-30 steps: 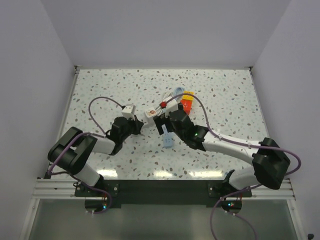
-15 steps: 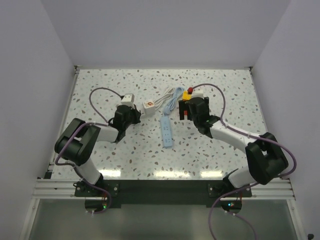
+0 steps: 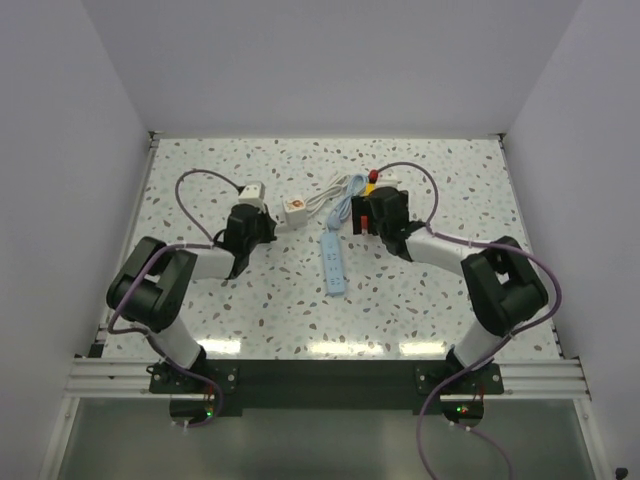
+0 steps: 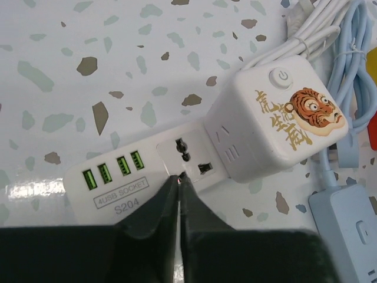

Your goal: Insert the plug

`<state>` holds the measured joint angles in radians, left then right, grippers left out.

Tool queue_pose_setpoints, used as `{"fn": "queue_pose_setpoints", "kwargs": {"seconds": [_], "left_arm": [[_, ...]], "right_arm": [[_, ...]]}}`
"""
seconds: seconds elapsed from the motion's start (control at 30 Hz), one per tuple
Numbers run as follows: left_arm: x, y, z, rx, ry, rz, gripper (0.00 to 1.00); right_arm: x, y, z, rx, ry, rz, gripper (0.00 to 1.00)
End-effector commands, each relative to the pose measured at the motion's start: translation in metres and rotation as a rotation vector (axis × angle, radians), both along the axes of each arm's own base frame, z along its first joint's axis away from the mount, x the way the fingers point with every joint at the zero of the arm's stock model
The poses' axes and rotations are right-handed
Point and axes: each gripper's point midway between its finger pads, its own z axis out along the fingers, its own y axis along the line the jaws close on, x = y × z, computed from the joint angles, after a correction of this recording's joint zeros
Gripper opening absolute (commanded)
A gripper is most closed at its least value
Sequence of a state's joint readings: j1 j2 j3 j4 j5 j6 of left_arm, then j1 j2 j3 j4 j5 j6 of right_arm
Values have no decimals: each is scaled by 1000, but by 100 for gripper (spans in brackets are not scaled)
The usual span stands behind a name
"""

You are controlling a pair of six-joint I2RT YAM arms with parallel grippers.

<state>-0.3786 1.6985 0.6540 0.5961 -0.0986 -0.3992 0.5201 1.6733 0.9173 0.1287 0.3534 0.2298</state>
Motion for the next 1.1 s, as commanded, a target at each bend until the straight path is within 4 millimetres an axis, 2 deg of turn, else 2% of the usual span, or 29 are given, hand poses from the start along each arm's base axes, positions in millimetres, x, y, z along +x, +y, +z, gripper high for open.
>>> {"fn": "queue_pose_setpoints", "kwargs": {"seconds": [0.0,0.07,0.1,0.13,0.17,0.2,0.27,0.3,0.33,0.37,0.43,0.47,0.6,0.7,0.73,0.77,0.8,0.83,0.9,0.93,0.97,1.0,1.03,1.07], "left_arm": [[-5,20,18,30,-34,55,16],[-11,24,23,28,-39,65,28],[-13,25,35,14,-66,69,41],[-18,27,35,16,-61,68,45],[-21,28,46,4,-83,70,48],[-23,29,51,1,-93,73,55],[-32,31,50,2,-81,70,63],[-35,32,61,-11,-107,69,69],[-41,34,59,-13,-101,68,70],[-44,32,69,-31,-127,59,71],[-52,33,70,-38,-133,51,71],[-55,32,77,-49,-151,39,71],[-67,25,84,-60,-170,-16,71],[-79,13,92,-94,-211,-101,71],[-85,7,92,-112,-219,-145,71],[-88,4,98,-121,-238,-164,71],[-91,2,100,-124,-245,-182,71],[-96,-3,104,-136,-257,-219,71],[-103,-9,106,-153,-266,-264,71],[-109,-18,114,-184,-290,-323,71],[-113,-23,120,-204,-311,-356,71],[-117,-28,124,-224,-321,-387,72],[-125,-36,132,-261,-338,-445,72],[-129,-40,136,-280,-348,-471,72]], "right_arm": [[29,15,21,70,-79,-7,98],[38,19,15,66,-72,-8,98],[40,19,12,63,-60,-12,98],[43,19,8,58,-51,-14,98],[49,21,11,58,-57,-21,98],[50,19,0,44,-36,-31,98],[52,16,-4,38,-28,-52,98],[53,13,-8,35,-24,-60,96],[54,13,-8,40,-28,-63,91],[53,12,-11,40,-26,-61,77],[53,13,-8,56,-34,-40,62],[52,12,-8,56,-30,-31,49],[42,13,0,33,-15,41,14],[27,21,20,57,-36,146,3],[21,25,26,68,-39,186,3],[12,27,40,85,-61,228,2],[2,39,45,124,-51,307,2],[-6,41,49,124,-54,349,2],[-25,56,77,189,-100,473,0],[-35,59,78,212,-103,514,0],[-43,64,98,246,-150,552,0],[-54,77,110,305,-176,641,0],[-65,82,113,333,-180,695,0],[-74,88,126,363,-211,750,0]]}}
